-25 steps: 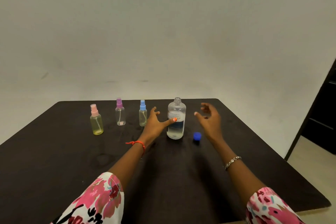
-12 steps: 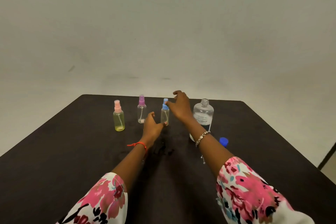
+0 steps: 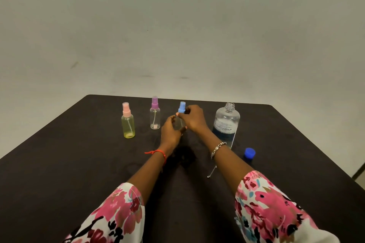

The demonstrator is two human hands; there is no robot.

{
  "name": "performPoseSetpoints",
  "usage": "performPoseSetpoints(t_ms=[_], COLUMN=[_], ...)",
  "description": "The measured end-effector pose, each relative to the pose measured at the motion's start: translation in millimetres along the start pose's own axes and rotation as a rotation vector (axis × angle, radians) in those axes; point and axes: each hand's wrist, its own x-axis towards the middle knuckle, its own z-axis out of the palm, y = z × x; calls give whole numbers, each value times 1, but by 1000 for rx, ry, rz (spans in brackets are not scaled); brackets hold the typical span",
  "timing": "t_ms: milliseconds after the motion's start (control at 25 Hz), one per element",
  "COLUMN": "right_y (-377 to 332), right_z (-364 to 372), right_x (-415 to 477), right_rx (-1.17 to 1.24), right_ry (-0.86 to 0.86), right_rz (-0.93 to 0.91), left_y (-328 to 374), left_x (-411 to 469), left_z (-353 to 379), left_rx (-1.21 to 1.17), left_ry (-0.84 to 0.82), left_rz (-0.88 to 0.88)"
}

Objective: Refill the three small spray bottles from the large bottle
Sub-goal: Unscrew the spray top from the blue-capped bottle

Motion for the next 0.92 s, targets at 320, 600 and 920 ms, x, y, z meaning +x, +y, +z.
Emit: performPoseSetpoints(t_ms=[320, 600, 920], right_y=[-23, -39, -60], right_z=[-35, -60, -62], right_x=[-26, -36, -42], right_rx=[-68, -86, -324], right_ry=[-34, -286, -238], right_rz=[-161, -209, -211], left_y=[22, 31, 43], left_x=[-23, -33, -46], left_z=[-4, -25, -32], left_rx=[-1, 35, 199], left_ry=[-3, -172, -92], left_rz=[143, 135, 207])
